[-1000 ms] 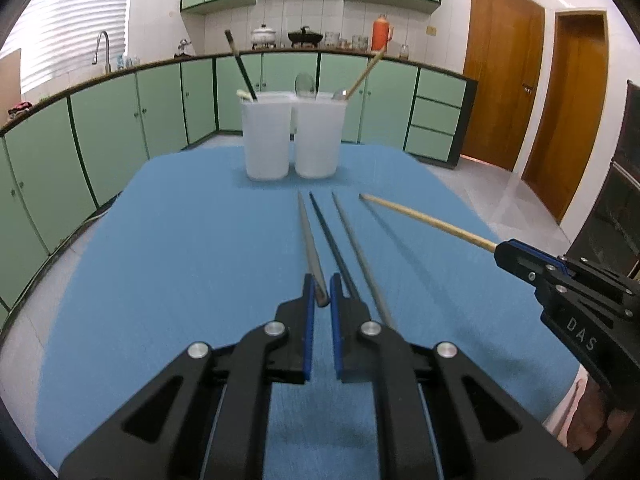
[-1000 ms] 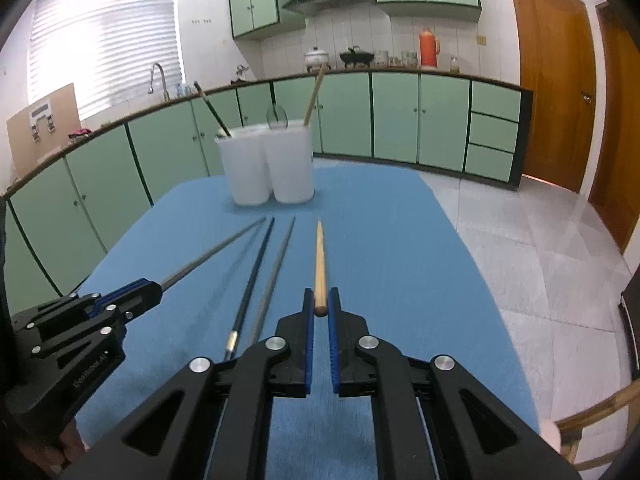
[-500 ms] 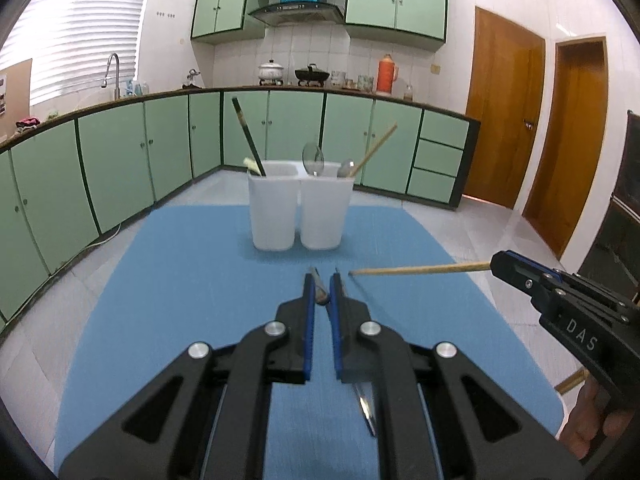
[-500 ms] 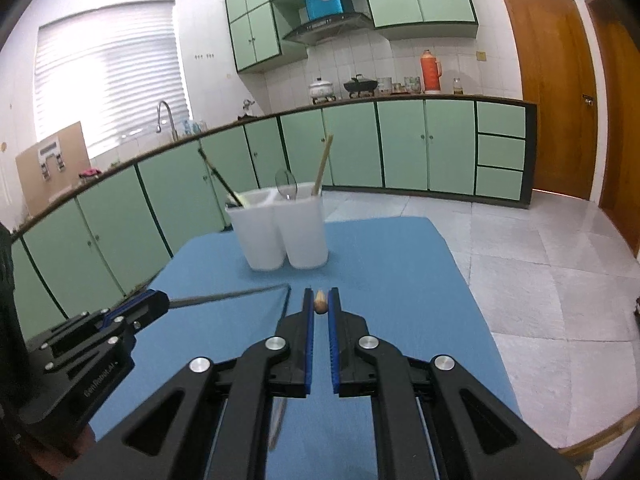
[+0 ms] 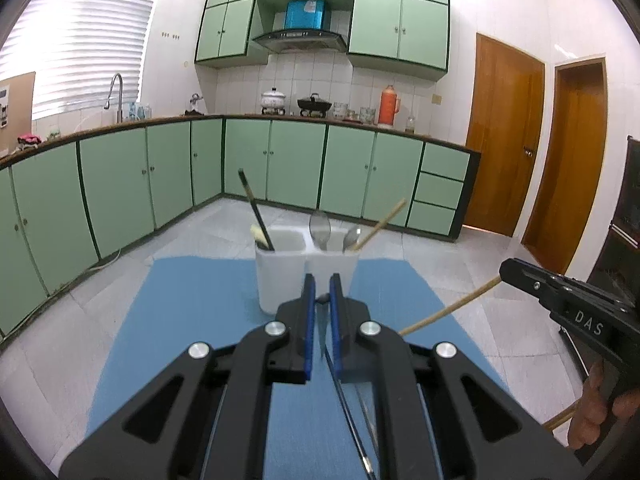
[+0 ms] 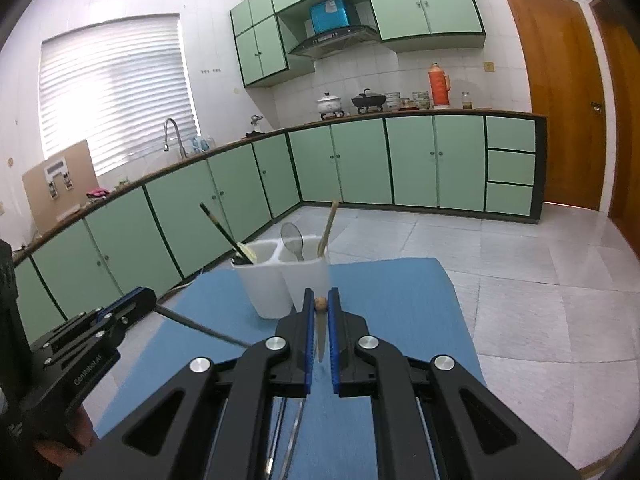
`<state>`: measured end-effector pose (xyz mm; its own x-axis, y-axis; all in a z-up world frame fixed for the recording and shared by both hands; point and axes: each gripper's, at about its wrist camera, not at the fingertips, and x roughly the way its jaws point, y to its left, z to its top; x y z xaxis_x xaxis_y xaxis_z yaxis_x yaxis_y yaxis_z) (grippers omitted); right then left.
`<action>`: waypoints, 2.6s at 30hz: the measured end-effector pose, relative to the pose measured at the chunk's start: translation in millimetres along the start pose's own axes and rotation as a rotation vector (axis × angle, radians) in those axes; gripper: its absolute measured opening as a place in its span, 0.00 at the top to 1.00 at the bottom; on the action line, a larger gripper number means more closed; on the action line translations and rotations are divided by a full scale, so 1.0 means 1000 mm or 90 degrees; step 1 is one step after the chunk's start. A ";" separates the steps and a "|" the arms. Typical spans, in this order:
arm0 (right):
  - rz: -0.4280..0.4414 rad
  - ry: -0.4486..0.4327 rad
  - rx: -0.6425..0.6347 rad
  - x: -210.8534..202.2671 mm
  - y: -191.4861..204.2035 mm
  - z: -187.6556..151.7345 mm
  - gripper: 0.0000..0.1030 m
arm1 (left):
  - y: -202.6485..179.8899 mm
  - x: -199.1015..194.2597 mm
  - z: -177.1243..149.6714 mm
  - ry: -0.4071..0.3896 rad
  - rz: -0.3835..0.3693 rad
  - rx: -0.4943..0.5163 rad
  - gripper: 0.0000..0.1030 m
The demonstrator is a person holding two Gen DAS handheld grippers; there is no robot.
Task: Organize utensils
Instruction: 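Lift both chopsticks and lower them upright into the white holder, then open both grippers to release the chopsticks into the holder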
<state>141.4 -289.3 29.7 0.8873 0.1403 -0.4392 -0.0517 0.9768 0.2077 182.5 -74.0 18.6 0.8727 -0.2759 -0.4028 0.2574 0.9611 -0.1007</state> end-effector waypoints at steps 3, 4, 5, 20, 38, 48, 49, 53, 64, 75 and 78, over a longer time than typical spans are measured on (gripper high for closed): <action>0.005 0.006 -0.010 0.003 0.000 0.016 0.94 | 0.000 0.000 0.013 -0.006 -0.007 0.000 0.94; 0.007 0.005 -0.013 0.003 0.001 0.020 0.94 | 0.001 0.000 0.017 -0.007 -0.009 0.000 0.94; 0.010 0.004 -0.017 0.003 0.001 0.025 0.94 | 0.000 0.000 0.022 -0.012 -0.011 0.000 0.94; 0.053 -0.063 -0.072 0.005 0.028 0.102 0.94 | 0.010 0.009 0.097 -0.100 -0.016 -0.014 0.94; 0.017 -0.055 -0.096 0.091 0.037 0.155 0.94 | 0.005 0.083 0.196 -0.218 0.024 -0.006 0.94; 0.003 0.001 -0.120 0.140 0.045 0.127 0.94 | 0.019 0.146 0.155 -0.135 0.073 0.008 0.94; 0.001 0.005 -0.125 0.144 0.047 0.121 0.94 | 0.021 0.152 0.151 -0.121 0.077 0.010 0.94; -0.003 0.016 -0.134 0.157 0.050 0.107 0.94 | 0.031 0.163 0.136 -0.089 0.082 0.005 0.94; 0.013 0.025 -0.128 0.168 0.045 0.076 0.93 | 0.047 0.174 0.106 -0.046 0.089 0.007 0.91; -0.008 -0.003 -0.094 0.158 0.025 0.085 0.46 | 0.058 0.162 0.107 -0.070 0.094 -0.009 0.38; -0.019 -0.021 -0.085 0.152 0.020 0.088 0.38 | 0.061 0.156 0.111 -0.080 0.099 -0.011 0.32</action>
<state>315.8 -263.2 44.1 0.9037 0.1076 -0.4144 -0.0833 0.9936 0.0762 380.4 -60.6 50.8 0.9468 -0.1228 -0.2976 0.1089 0.9921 -0.0626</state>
